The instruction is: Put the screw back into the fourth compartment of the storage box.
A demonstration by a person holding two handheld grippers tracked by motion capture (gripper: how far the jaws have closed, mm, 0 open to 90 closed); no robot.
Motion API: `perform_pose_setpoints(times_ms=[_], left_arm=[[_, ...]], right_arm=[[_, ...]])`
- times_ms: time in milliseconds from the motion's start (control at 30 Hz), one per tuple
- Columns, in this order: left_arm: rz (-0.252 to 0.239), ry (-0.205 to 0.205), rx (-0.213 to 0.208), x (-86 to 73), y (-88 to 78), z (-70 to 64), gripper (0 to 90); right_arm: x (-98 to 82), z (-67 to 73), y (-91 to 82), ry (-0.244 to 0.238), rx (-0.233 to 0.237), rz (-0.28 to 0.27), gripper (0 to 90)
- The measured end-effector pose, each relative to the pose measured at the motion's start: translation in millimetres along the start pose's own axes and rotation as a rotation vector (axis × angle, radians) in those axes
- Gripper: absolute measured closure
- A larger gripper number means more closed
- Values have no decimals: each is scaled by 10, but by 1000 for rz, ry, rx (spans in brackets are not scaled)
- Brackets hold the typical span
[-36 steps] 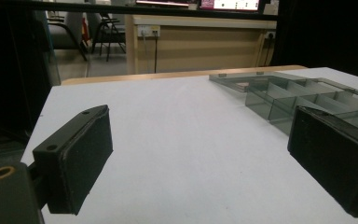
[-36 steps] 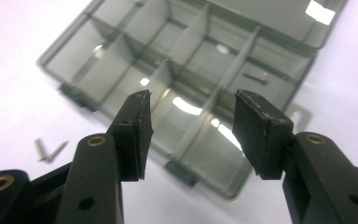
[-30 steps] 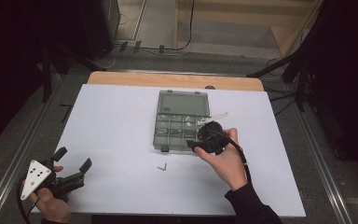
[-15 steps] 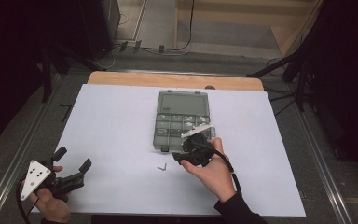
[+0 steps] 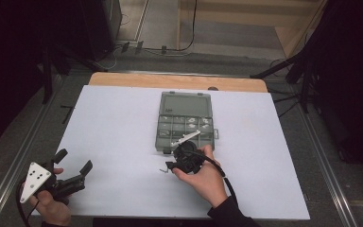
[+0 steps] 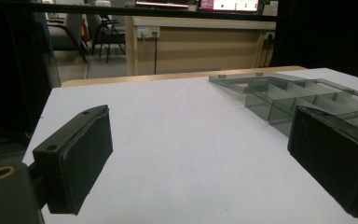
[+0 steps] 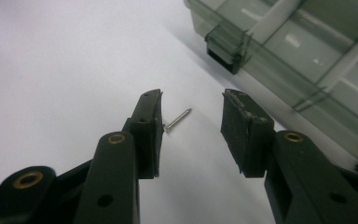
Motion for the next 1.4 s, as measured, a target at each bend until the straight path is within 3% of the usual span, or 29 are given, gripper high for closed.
perform_pose_setpoints(times_ms=[367, 600, 833, 967, 1133, 1400], left_arm=[[0, 2, 0, 2, -3, 4, 65], [-1, 1, 1, 3, -4, 5, 65], [0, 2, 1, 4, -8, 8, 65], [0, 2, 1, 6, -8, 3, 65], [1, 4, 1, 8, -11, 0, 65], [2, 2, 2, 2, -6, 11, 65]], right_arm=[[-25, 10, 196, 30, -9, 58, 653], [-26, 39, 267, 51, 10, 71, 662], [-32, 65, 333, 9, -42, 84, 689], [-46, 60, 340, -4, -89, 84, 787], [-60, 24, 336, -19, -82, 86, 889], [-62, -1, 327, -4, -57, 76, 900]])
Point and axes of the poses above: each handheld gripper's, and its own axes: y roughly forward along the jaws, x roughly out of its top, z roughly to its left, the point moved 7 cm from there along y, roughly forward along the jaws, and after that the axes turned 3 degrees about -y, right-handed, at the moved point
